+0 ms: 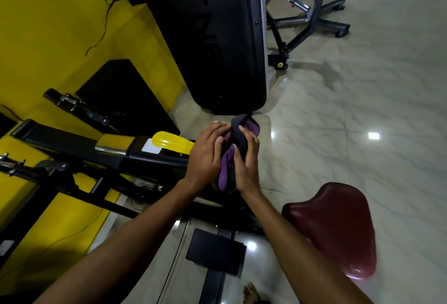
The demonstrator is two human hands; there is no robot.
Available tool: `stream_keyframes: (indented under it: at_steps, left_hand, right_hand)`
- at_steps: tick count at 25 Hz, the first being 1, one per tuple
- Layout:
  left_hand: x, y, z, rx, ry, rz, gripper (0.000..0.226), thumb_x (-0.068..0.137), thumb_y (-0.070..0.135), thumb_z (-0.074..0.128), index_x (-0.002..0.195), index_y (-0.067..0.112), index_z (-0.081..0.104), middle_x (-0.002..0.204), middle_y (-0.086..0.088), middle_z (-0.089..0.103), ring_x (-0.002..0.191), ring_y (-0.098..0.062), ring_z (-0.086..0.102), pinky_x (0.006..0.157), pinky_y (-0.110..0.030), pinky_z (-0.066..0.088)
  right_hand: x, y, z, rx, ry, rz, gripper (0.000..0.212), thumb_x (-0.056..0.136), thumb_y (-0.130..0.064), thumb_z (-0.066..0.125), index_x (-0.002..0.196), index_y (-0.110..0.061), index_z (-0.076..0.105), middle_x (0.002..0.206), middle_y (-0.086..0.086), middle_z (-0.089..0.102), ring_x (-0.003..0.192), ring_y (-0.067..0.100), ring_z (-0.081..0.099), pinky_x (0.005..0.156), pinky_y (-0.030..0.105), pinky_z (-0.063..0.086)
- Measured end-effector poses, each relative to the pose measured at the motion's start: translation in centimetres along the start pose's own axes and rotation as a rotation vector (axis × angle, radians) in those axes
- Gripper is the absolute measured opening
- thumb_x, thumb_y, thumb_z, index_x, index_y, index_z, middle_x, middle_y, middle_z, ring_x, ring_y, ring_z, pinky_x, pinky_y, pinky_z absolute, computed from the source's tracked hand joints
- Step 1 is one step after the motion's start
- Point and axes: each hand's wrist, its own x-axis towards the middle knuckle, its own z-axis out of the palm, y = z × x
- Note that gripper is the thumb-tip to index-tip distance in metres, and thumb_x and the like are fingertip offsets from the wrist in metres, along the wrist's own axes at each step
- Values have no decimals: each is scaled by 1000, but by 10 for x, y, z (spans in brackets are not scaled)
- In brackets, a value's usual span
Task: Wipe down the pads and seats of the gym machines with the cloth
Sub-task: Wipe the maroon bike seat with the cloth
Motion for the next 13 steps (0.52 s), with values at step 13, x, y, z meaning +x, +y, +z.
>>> stream_keyframes:
  at_steps: [13]
  left_hand:
    - [2, -6, 0, 43, -15, 23, 42, 105, 20, 33, 132, 6, 62, 135, -9, 59, 134, -19, 47, 114, -30, 35]
  right_hand:
    - [-53, 9, -5, -138, -157, 23, 56, 98, -38, 52, 148, -41, 29, 165, 8, 7, 145, -18, 7, 108, -1, 17]
